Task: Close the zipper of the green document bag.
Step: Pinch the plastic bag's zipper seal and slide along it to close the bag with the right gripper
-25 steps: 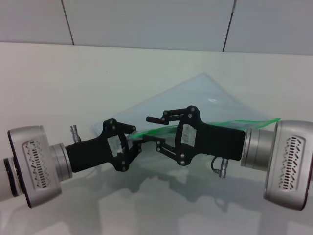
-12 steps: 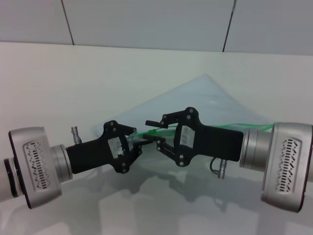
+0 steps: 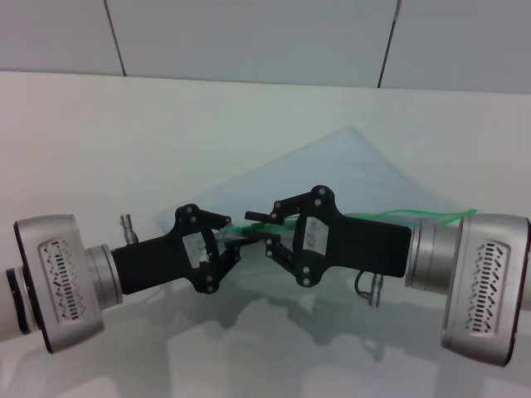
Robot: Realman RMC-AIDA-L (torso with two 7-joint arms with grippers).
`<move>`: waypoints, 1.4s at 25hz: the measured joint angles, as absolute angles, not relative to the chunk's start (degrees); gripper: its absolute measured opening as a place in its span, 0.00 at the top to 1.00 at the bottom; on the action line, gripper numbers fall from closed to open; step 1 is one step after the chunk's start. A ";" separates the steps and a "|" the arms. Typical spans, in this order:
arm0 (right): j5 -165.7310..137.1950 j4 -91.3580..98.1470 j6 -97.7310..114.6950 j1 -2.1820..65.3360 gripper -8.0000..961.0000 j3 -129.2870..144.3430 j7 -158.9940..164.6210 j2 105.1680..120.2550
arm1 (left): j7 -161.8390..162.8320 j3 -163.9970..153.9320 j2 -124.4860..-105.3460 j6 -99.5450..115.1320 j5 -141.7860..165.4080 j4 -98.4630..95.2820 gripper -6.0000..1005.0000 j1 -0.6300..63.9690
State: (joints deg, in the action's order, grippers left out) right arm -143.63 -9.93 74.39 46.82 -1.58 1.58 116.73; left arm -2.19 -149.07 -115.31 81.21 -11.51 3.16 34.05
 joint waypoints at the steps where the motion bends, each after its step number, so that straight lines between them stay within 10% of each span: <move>1: -143.76 -9.93 74.36 46.81 0.87 -1.58 1.58 116.73 | -2.19 -149.06 -115.31 81.21 -11.51 3.16 0.94 34.05; 35: -144.74 -9.82 71.60 46.43 0.89 -1.32 0.64 116.72 | -1.85 -149.06 -114.96 81.13 -10.93 3.17 0.94 33.94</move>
